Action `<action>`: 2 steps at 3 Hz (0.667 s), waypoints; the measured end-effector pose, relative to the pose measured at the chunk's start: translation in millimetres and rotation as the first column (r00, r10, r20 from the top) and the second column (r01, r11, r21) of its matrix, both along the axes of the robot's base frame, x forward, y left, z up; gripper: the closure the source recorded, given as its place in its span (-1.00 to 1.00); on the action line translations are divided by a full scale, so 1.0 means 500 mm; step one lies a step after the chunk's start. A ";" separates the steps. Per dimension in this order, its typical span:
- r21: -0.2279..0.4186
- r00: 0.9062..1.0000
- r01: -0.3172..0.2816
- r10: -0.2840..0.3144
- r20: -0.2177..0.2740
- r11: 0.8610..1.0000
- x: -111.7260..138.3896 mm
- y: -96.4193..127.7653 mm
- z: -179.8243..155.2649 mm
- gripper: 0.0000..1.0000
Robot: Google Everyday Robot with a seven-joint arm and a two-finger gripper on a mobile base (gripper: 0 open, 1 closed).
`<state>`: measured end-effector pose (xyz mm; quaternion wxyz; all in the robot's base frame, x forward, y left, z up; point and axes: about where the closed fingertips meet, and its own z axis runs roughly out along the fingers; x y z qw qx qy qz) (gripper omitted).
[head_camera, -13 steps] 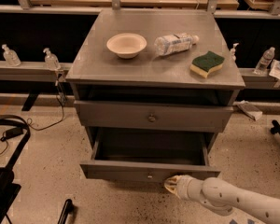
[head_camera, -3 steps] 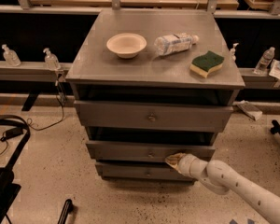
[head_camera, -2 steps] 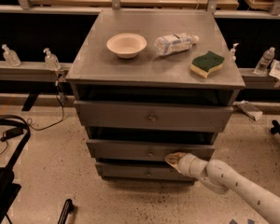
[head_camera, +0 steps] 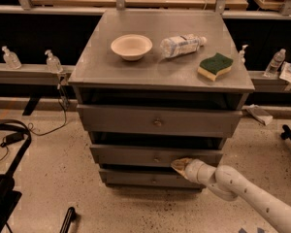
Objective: Close middle drawer
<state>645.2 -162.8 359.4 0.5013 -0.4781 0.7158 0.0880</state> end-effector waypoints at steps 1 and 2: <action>0.029 1.000 -0.014 0.015 -0.018 0.999 -0.023 0.004 -0.010 1.00; 0.047 0.999 -0.031 0.032 -0.032 0.998 -0.057 0.006 -0.015 1.00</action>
Offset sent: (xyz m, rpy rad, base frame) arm -0.0474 -0.0018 -0.0091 0.0617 0.0481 0.0427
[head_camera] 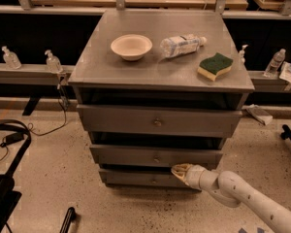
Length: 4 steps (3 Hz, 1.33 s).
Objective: Close middle drawer
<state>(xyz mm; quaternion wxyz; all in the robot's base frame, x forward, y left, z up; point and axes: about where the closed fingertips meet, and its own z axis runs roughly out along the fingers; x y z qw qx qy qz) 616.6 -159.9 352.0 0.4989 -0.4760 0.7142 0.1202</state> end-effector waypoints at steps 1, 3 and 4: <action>0.014 1.000 -0.018 0.018 -0.001 1.000 -0.042 -0.004 0.013 1.00; 0.001 0.999 -0.027 0.027 0.025 1.000 -0.001 0.006 0.025 1.00; 0.004 0.999 -0.021 0.021 0.039 1.000 0.049 0.016 0.026 1.00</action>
Offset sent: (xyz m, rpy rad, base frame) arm -0.0109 -0.0004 0.0159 -0.0038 -0.0321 0.0411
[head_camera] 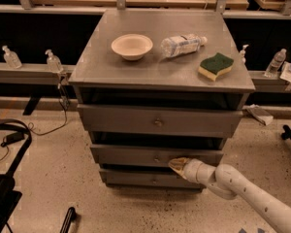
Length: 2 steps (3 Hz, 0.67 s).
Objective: Close middle drawer
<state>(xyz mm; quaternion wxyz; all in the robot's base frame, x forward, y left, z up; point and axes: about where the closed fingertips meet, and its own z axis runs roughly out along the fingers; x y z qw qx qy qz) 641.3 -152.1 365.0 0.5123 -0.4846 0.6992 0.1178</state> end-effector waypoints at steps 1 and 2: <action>0.016 1.000 -0.012 0.012 0.014 1.000 0.012 0.012 0.004 1.00; 0.033 0.999 -0.043 0.042 0.032 0.999 -0.045 0.011 0.025 1.00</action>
Offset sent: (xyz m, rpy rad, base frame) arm -0.0355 0.0047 0.0193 0.0446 -0.0529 0.0599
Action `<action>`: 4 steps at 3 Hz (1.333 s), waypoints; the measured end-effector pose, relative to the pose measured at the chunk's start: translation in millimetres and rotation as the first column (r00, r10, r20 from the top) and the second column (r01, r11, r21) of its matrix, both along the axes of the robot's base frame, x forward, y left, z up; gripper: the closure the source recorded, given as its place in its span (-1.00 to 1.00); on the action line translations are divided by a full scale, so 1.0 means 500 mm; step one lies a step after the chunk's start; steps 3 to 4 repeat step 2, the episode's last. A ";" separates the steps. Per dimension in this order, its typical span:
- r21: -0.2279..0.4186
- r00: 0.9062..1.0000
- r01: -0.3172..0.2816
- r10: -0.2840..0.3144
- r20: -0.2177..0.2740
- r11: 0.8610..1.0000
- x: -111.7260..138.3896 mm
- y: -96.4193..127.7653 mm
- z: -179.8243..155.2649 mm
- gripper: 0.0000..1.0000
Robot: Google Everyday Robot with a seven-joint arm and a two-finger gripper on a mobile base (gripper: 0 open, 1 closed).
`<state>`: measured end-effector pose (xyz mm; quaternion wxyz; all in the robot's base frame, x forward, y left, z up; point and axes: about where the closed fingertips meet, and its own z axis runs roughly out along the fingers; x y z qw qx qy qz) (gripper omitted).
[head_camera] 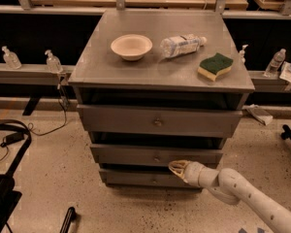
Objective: Close middle drawer
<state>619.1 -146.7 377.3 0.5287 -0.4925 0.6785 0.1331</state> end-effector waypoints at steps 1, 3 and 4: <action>0.010 1.000 -0.017 0.017 -0.012 1.000 -0.060 -0.008 0.004 1.00; -0.001 0.997 -0.017 0.017 -0.076 1.000 -0.123 -0.034 0.000 1.00; -0.001 0.997 -0.017 0.017 -0.076 1.000 -0.123 -0.034 0.000 1.00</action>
Offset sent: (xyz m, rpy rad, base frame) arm -0.1111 -0.0498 -0.0066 -0.0335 0.2048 -0.0022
